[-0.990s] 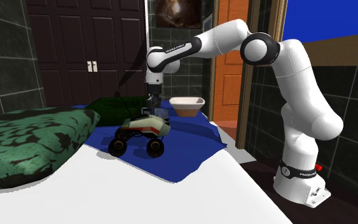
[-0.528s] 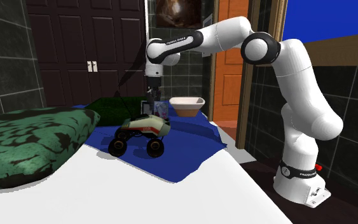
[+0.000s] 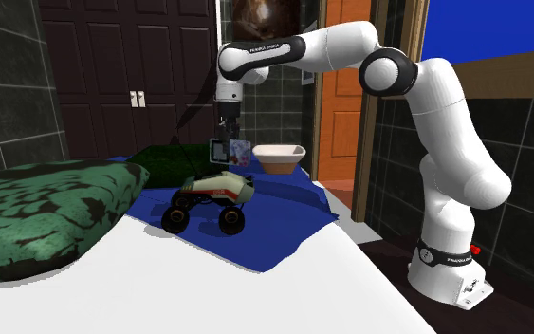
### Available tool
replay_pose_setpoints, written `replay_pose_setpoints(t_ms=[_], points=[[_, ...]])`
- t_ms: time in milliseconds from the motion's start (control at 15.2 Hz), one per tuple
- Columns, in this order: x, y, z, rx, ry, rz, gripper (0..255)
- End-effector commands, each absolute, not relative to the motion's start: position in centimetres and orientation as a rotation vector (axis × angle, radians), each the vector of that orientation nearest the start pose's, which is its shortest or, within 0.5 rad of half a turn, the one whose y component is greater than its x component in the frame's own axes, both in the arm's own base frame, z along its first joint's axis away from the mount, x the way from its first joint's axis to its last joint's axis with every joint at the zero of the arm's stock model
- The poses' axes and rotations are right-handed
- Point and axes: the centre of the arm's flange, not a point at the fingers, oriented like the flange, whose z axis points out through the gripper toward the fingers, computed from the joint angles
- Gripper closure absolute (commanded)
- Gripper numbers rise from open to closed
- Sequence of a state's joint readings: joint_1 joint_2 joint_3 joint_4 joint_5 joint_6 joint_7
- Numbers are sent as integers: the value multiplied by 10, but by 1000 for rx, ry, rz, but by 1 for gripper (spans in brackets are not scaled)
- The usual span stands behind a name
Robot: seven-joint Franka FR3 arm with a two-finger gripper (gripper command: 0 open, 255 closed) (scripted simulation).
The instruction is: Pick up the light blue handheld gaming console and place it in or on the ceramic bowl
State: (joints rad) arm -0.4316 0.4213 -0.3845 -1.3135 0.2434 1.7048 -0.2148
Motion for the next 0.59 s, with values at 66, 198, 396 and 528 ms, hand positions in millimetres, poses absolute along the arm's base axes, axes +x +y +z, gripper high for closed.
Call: replay_pose_setpoints(t_ms=[66,198,396,528], points=[[515,-443,529,-2926,910,-65,255],[515,-443,539,-2926,910,-65,255],[515,-443,555,-2926,910,-65,255],[515,-443,565,-2926,910,-65,255]])
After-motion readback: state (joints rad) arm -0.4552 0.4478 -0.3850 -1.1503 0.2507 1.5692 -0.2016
